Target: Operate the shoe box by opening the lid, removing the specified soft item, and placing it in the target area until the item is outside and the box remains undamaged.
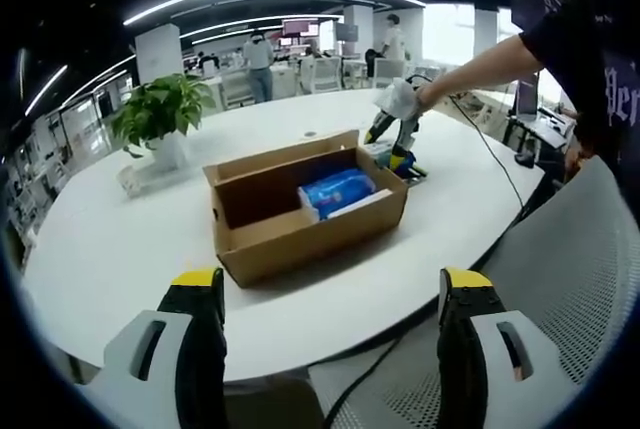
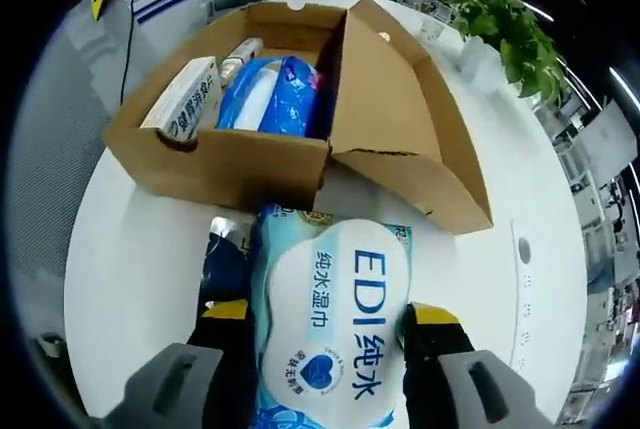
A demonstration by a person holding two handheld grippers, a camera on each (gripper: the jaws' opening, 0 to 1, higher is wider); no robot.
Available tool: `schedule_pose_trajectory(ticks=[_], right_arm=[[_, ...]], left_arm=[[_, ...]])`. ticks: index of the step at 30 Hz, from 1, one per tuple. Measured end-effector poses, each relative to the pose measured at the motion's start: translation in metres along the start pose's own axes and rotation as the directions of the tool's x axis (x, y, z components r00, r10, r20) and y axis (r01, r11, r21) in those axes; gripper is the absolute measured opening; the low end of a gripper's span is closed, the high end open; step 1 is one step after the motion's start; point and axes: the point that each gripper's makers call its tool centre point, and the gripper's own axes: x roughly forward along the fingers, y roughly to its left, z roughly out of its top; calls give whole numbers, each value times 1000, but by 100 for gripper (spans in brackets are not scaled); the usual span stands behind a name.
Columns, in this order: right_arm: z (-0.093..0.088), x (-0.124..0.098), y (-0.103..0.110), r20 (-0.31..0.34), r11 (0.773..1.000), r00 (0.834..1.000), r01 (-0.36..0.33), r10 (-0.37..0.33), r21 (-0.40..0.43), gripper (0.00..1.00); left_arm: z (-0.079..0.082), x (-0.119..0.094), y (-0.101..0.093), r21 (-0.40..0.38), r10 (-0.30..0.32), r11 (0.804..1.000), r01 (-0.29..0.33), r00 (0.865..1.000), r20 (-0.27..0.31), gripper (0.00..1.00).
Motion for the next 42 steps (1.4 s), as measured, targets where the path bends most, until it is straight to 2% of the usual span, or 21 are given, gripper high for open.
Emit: schedule_pose_trajectory(ticks=[6, 9, 19, 23, 34, 42], right_arm=[[-3, 4, -3, -22, 999, 999, 28, -28, -17, 53], [-1, 3, -1, -47, 995, 996, 78, -81, -56, 50], [1, -3, 0, -42, 979, 983, 175, -181, -106, 38], [3, -8, -3, -35, 976, 980, 190, -195, -106, 31], [3, -16, -4, -14, 961, 968, 247, -251, -121, 24], [4, -16, -3, -7, 952, 962, 269, -273, -146, 23]], left_arm=[[0, 0, -1, -7, -5, 1000, 5, 1000, 3, 84], [1, 0, 0, -11, -4, 1000, 4, 1000, 7, 83], [3, -1, 0, -22, -2, 1000, 3, 1000, 25, 81], [4, -1, 0, -24, -2, 1000, 2, 1000, 31, 81], [6, -1, 2, -33, 5, 999, -4, 999, 45, 81], [7, -1, 2, -37, 6, 999, -4, 999, 51, 81]])
